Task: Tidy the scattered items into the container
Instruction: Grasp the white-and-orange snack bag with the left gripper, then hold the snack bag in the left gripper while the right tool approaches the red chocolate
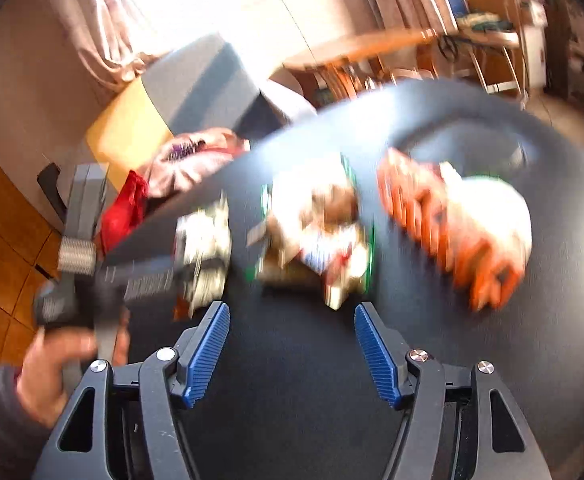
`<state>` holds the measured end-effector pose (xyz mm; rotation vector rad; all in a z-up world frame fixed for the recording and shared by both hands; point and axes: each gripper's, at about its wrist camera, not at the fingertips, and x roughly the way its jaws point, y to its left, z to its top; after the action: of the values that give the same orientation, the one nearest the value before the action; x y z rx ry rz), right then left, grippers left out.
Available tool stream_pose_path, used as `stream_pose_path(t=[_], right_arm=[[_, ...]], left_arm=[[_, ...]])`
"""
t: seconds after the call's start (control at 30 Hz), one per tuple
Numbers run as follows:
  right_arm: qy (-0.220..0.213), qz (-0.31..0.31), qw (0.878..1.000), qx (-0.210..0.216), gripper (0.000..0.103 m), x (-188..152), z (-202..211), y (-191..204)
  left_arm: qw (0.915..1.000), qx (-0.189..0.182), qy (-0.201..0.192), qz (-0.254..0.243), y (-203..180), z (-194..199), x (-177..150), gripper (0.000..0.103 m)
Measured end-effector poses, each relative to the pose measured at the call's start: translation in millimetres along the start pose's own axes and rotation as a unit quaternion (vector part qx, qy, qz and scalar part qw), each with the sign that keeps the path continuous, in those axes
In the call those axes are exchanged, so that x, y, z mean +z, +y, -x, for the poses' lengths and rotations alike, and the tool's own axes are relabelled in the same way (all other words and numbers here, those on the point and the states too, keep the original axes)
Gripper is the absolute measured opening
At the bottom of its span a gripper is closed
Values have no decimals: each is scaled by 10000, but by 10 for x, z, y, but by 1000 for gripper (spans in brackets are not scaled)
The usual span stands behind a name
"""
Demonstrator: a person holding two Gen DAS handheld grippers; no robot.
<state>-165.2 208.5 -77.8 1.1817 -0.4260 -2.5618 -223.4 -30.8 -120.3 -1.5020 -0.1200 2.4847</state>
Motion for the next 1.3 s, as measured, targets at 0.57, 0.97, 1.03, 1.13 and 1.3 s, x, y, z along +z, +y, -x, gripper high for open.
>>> stream_pose_path(t=[0.57,0.97,1.03,1.13,1.3], right_arm=[[1134,855,9874,691,76,110,-574,220],[928,588,9909,773,76,-229,-162,199],[740,608,9939,546,76,-49,-233,216],[783,833,9933,158,77,172,-518,276],[1269,993,9869,79,80,198,-862,301]], left_arm=[[9978,-101,74,651,92,482,-1002,62],[9973,-164,38,712,86,813,-1547,63],[9970,-178,20,749,87,822,-1571,63],[9968,-193,14,773,87,836,-1605,63],[9966,-261,8,783,117,858,-1661,64]])
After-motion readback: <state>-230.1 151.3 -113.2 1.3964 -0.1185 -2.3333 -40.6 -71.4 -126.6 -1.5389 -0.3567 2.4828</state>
